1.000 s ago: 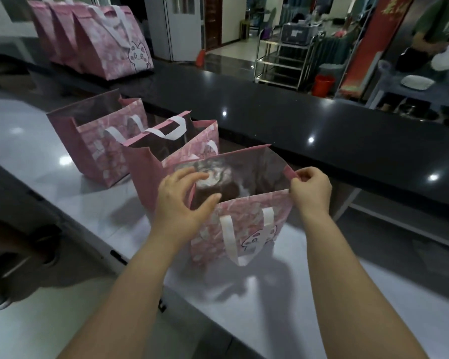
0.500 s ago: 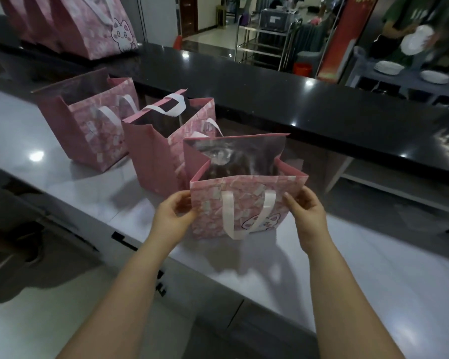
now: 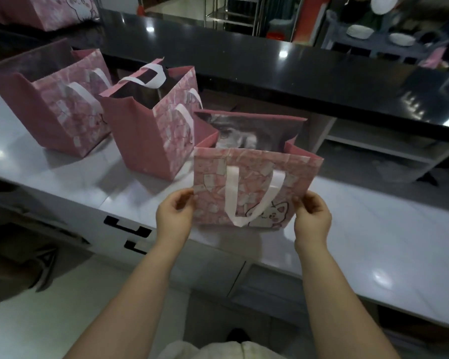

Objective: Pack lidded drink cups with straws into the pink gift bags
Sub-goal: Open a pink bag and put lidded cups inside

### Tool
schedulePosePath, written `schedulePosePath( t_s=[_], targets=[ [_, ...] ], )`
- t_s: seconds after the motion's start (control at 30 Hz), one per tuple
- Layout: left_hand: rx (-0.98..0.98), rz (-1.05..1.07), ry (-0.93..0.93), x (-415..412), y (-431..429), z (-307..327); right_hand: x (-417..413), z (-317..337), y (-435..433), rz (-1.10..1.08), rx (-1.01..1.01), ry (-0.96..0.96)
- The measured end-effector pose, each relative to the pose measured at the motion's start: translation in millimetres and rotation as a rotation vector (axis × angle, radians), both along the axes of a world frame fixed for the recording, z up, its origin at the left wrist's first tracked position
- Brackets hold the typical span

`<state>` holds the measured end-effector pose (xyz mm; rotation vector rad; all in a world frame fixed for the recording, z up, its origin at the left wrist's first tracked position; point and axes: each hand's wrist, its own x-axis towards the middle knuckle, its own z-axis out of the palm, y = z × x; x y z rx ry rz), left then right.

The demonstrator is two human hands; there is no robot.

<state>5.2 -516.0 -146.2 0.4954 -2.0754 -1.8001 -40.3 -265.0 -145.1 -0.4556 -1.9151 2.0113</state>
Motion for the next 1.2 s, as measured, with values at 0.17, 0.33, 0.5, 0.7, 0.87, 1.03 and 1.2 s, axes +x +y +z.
schedulePosePath(
  t_s=[0.17,0.33,0.5,0.7,0.87,1.03,1.2],
  targets=[
    [0.104,-0.052,-0.015,-0.6,15.7,4.3,23.3,2.6,10.4,-0.134,-0.097,-0.052],
    [0.111,-0.122,-0.005,2.1,32.3,-3.4,55.7,7.2,22.0,-0.235,-0.159,-0.023],
    [0.101,-0.219,-0.008,2.6,52.2,-10.6,92.9,7.5,22.3,-0.351,-0.154,0.046],
    [0.169,-0.373,-0.038,13.3,92.2,-15.7,140.8,15.5,47.8,-0.598,-0.146,0.148],
    [0.257,-0.494,-0.060,22.2,138.1,-7.7,188.0,30.4,86.7,-0.724,-0.131,0.197],
    [0.225,-0.639,-0.051,32.0,191.1,8.0,224.8,42.1,119.4,-0.844,-0.126,0.235],
    [0.191,-0.722,0.020,46.1,254.6,23.6,260.7,54.3,165.2,-0.902,-0.103,0.274]
  ],
)
